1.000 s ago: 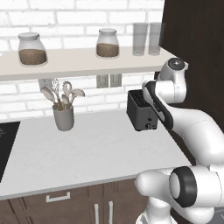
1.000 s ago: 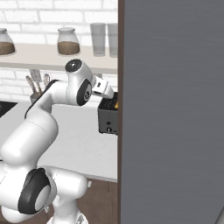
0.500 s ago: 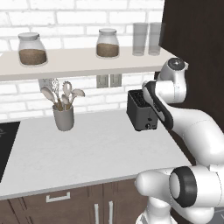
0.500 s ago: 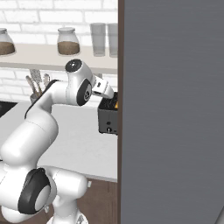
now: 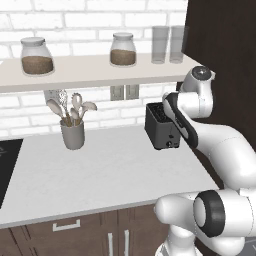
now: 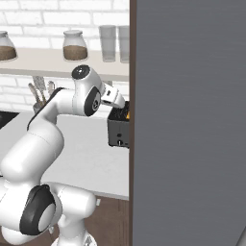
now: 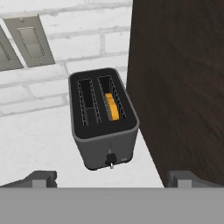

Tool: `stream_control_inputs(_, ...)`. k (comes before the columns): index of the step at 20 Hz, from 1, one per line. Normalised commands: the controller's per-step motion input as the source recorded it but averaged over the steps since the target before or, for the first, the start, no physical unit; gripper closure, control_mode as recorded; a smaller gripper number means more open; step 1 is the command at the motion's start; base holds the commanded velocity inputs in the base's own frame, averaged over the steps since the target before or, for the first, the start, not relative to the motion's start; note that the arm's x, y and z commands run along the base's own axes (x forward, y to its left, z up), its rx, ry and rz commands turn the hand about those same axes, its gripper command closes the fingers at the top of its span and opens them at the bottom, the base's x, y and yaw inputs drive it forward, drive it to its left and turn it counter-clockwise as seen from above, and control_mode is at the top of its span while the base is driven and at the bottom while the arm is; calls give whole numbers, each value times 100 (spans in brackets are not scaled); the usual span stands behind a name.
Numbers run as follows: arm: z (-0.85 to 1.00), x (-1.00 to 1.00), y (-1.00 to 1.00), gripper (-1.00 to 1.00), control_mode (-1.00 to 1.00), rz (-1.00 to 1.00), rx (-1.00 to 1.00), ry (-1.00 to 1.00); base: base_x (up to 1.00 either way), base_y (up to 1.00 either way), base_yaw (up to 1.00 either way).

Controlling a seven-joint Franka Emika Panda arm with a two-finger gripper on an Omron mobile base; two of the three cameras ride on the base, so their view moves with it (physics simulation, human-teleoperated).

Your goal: Start the toaster. Once the lever pops up, take the bread to the plate on the dining counter.

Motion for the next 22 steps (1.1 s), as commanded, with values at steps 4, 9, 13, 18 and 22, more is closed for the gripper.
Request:
stream_control_inputs(4, 0, 0, 0, -100, -100, 0, 0, 0, 0, 0, 0)
stream_control_inputs(9, 0, 0, 0, -100, -100, 0, 0, 0, 0, 0, 0)
stream_control_inputs(13, 0, 0, 0, -100, -100, 0, 0, 0, 0, 0, 0)
stream_control_inputs(18, 0, 0, 0, -100, -100, 0, 0, 0, 0, 0, 0)
stream_control_inputs(22, 0, 0, 0, -100, -100, 0, 0, 0, 0, 0, 0)
